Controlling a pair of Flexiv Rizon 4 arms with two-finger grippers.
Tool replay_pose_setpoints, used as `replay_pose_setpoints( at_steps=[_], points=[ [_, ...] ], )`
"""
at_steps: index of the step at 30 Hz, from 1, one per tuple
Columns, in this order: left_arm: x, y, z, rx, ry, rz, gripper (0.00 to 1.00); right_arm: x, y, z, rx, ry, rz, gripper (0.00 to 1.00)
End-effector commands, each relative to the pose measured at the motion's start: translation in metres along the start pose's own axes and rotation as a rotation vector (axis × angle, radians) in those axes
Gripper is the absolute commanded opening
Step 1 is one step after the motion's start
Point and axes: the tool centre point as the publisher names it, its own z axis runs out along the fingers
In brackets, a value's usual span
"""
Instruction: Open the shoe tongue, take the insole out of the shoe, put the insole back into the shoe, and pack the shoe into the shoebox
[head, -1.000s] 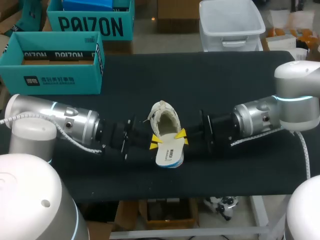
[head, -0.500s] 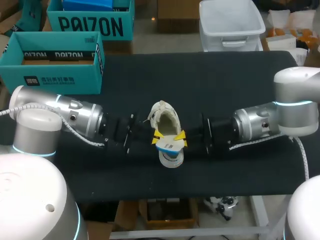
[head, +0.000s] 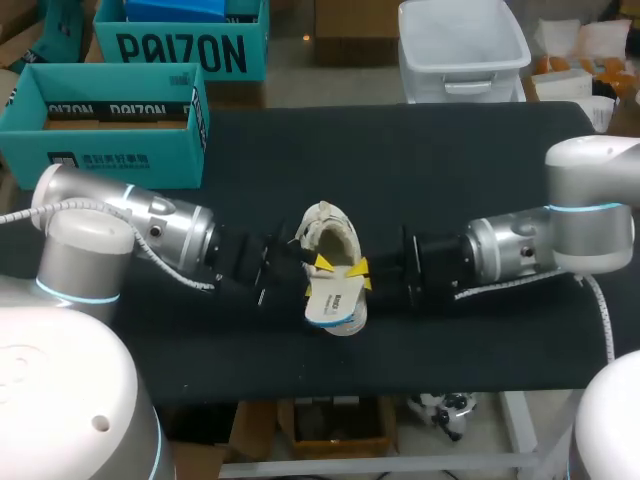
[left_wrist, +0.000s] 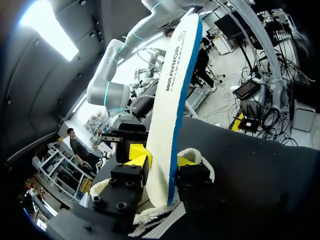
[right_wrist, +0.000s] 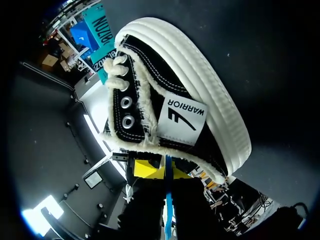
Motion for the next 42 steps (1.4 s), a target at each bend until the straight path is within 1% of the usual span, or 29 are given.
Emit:
replay_pose_setpoints(
  at_steps=[1, 8, 9, 10, 11, 13, 25, 31, 32, 33, 37, 40, 42],
  points=[
    [0.003, 0.009, -0.001, 0.013, -0.006, 0.002, 0.42, -0.001, 0.003, 0.001, -0.002, 0.009, -0.004, 0.0],
    [0.003, 0.012, -0.002, 0.012, -0.011, -0.01, 0.37, -0.005, 0.003, -0.003, -0.022, 0.023, 0.001, 0.0],
    [0.003, 0.013, -0.001, 0.011, -0.01, -0.011, 0.32, -0.006, 0.003, -0.004, -0.028, 0.024, 0.002, 0.0],
    [0.002, 0.013, 0.0, 0.008, -0.009, -0.012, 0.22, -0.006, 0.003, -0.004, -0.032, 0.025, 0.002, 0.0],
    [0.002, 0.014, 0.0, 0.008, -0.008, -0.012, 0.2, -0.006, 0.004, -0.004, -0.033, 0.026, 0.002, 0.0],
    [0.001, 0.015, 0.003, 0.003, -0.004, -0.017, 0.0, -0.007, 0.007, -0.004, -0.034, 0.029, 0.0, 0.0],
    [0.001, 0.03, 0.007, -0.015, 0.014, -0.05, 0.0, -0.006, 0.02, -0.004, -0.035, 0.036, -0.004, 0.0],
    [0.002, 0.033, 0.006, -0.018, 0.014, -0.059, 0.0, -0.004, 0.02, -0.004, -0.032, 0.035, -0.009, 0.0],
    [0.002, 0.032, 0.006, -0.017, 0.013, -0.059, 0.0, -0.004, 0.018, -0.004, -0.033, 0.034, -0.011, 0.11],
    [0.002, 0.032, 0.005, -0.016, 0.013, -0.059, 0.0, -0.003, 0.015, -0.004, -0.039, 0.028, -0.013, 0.4],
    [0.002, 0.029, 0.005, -0.013, 0.009, -0.058, 0.0, 0.0, -0.001, -0.004, -0.068, 0.005, -0.015, 0.49],
    [0.002, 0.027, 0.005, -0.01, 0.006, -0.056, 0.0, 0.004, -0.015, -0.005, -0.093, -0.009, -0.023, 0.52],
    [0.002, 0.026, 0.005, -0.006, -0.003, -0.06, 0.0, 0.006, -0.022, -0.006, -0.111, -0.017, -0.032, 0.49]
  ],
)
